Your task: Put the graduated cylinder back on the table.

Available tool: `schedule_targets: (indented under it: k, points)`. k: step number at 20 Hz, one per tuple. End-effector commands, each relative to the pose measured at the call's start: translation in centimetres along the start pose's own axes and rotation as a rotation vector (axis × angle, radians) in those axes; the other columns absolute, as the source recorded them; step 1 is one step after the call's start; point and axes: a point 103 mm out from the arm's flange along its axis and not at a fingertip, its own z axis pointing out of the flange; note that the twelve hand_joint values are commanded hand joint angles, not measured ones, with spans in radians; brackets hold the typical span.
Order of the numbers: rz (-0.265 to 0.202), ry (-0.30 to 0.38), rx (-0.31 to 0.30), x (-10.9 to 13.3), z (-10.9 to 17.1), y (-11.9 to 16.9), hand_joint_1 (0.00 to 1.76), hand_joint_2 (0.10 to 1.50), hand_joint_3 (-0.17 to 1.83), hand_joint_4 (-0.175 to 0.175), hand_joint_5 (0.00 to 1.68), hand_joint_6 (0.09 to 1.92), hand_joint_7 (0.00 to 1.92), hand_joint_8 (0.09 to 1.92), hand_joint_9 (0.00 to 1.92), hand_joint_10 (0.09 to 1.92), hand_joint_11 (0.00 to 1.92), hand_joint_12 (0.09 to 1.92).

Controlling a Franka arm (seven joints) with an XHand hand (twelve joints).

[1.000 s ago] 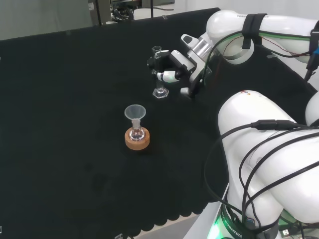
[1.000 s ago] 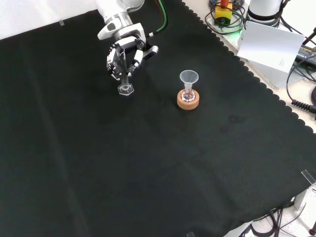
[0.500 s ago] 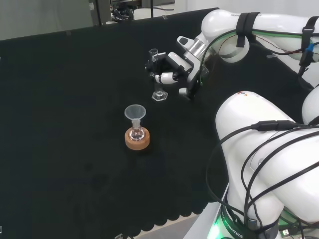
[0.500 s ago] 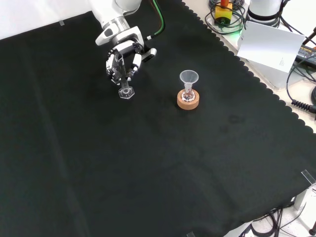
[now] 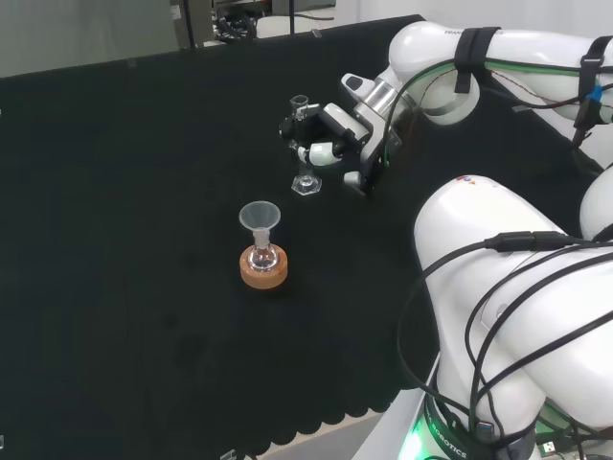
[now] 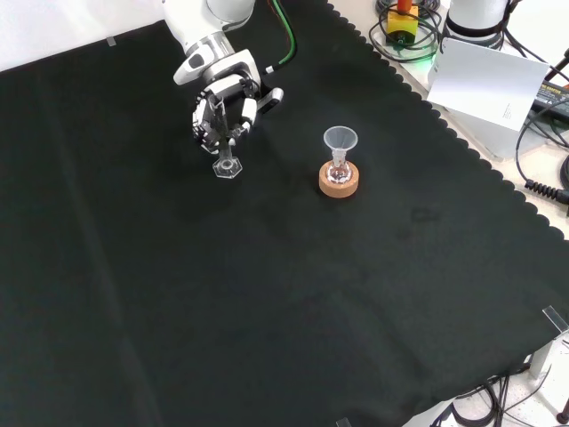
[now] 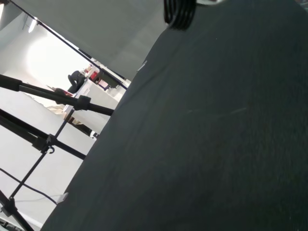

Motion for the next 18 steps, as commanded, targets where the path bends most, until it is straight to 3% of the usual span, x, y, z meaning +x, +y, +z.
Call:
schedule_targets:
  k: [1, 11, 18]
  points:
    - [-0.004, 0.019, -0.005, 0.1, -0.2, -0.2, 1.25, 0.77, 0.81, -0.082, 0.73, 0.88, 0.80, 0.72, 1.03, 0.52, 0.96, 0.99]
    - [0.010, 0.012, -0.007, 0.1, -0.8, -0.5, 1.09, 0.66, 0.77, -0.075, 0.67, 0.76, 0.72, 0.65, 1.01, 0.35, 0.75, 1.15]
    - [0.009, -0.016, -0.015, 1.0, -2.3, -0.5, 0.93, 0.60, 0.63, -0.086, 0.43, 0.64, 0.50, 0.70, 0.75, 0.48, 0.47, 1.30]
